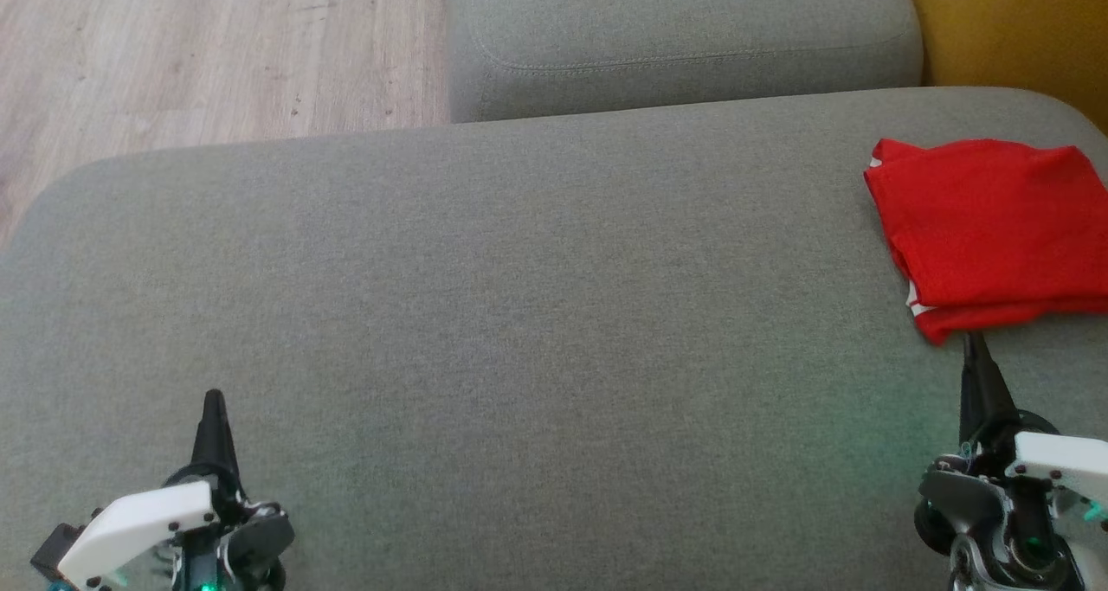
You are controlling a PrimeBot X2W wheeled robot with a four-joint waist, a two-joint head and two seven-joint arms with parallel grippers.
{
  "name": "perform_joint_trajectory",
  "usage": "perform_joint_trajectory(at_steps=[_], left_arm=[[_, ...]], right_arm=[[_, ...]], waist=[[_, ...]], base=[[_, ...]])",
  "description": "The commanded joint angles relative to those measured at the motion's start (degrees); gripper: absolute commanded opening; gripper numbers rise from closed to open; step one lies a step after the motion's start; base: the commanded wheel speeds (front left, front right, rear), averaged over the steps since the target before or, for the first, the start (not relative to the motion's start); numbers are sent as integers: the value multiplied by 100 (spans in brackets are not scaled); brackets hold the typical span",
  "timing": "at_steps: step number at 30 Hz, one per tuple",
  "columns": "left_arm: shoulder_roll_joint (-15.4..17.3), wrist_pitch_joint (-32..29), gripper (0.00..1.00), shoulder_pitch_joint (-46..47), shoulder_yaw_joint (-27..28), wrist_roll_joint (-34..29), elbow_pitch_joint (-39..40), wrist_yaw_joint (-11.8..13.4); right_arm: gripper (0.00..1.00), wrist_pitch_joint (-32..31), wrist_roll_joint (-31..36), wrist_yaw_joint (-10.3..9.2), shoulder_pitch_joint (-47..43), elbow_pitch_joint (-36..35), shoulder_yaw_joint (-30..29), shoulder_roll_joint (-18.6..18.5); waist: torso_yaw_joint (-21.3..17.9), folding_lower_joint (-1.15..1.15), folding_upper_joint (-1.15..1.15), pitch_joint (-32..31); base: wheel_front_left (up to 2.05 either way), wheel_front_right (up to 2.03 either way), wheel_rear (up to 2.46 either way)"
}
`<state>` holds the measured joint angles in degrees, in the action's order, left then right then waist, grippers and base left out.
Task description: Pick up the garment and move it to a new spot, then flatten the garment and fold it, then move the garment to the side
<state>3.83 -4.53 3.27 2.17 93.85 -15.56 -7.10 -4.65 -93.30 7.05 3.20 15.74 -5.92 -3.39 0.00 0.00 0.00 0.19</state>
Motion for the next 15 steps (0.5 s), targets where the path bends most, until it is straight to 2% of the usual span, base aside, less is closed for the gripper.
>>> perform_joint_trajectory(at_steps=[1,15], left_arm=[[49,-35,0,275,235,-2,161,-38],[28,-59,0,278,265,-27,160,-38]], right_arm=[[0,-50,-25,44,283,-181,106,-69],[0,-70,-3,44,285,-180,80,-51]], waist=[[0,0,0,-1],[0,0,0,-1]], base=[[0,0,0],[0,0,0]])
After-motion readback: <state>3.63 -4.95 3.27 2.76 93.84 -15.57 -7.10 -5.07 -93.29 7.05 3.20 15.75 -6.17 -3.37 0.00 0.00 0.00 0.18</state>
